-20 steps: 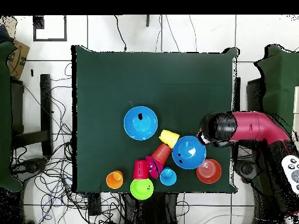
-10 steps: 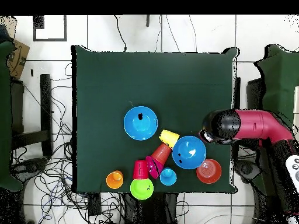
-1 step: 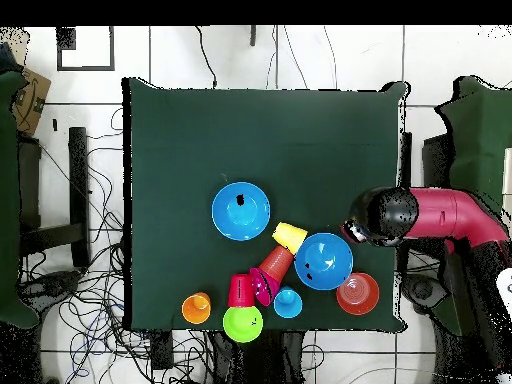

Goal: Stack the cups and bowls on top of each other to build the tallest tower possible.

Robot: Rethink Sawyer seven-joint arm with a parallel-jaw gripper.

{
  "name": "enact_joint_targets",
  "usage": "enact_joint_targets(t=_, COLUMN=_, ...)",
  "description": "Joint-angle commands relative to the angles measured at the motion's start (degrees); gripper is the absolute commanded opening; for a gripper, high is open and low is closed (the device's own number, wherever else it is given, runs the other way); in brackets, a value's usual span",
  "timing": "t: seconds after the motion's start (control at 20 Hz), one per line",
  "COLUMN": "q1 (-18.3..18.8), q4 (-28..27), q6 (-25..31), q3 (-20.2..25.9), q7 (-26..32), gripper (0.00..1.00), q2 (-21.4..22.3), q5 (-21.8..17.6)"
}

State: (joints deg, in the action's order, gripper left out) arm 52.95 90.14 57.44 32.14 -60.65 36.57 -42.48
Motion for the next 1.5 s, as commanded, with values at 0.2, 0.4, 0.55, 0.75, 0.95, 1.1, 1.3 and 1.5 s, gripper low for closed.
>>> enact_joint_targets(t=0.2, q1=-1.0, q4=2.7, q6=0.6, q3=4.2, q7=10.9, gripper=1.0, q2=-2.7, q5=1.1)
enact_joint_targets(t=0.4, q1=-1.7, q4=2.2, q6=0.2, q3=3.6, q7=10.6, gripper=1.0, q2=-3.1, q5=-0.4)
enact_joint_targets(t=0.55, q1=-2.5, q4=1.2, q6=1.7, q3=2.4, q7=12.3, gripper=1.0, q2=-3.0, q5=-2.9)
enact_joint_targets(t=0.75, q1=-0.7, q4=0.3, q6=4.4, q3=2.4, q7=17.5, gripper=1.0, q2=-1.1, q5=-3.9)
enact_joint_targets(t=0.95, q1=-1.1, q4=-0.8, q6=4.1, q3=2.0, q7=18.4, gripper=1.0, q2=-1.9, q5=-5.6)
enact_joint_targets(t=1.1, q1=-1.6, q4=-1.0, q6=3.4, q3=2.2, q7=17.4, gripper=1.0, q2=-2.7, q5=-5.3)
enact_joint_targets(t=1.3, q1=-2.2, q4=-1.8, q6=2.5, q3=2.2, q7=16.3, gripper=1.0, q2=-4.1, q5=-5.6)
enact_joint_targets(t=1.5, q1=-1.6, q4=-0.2, q6=0.4, q3=2.2, q7=14.8, gripper=1.0, q2=-4.0, q5=-5.4)
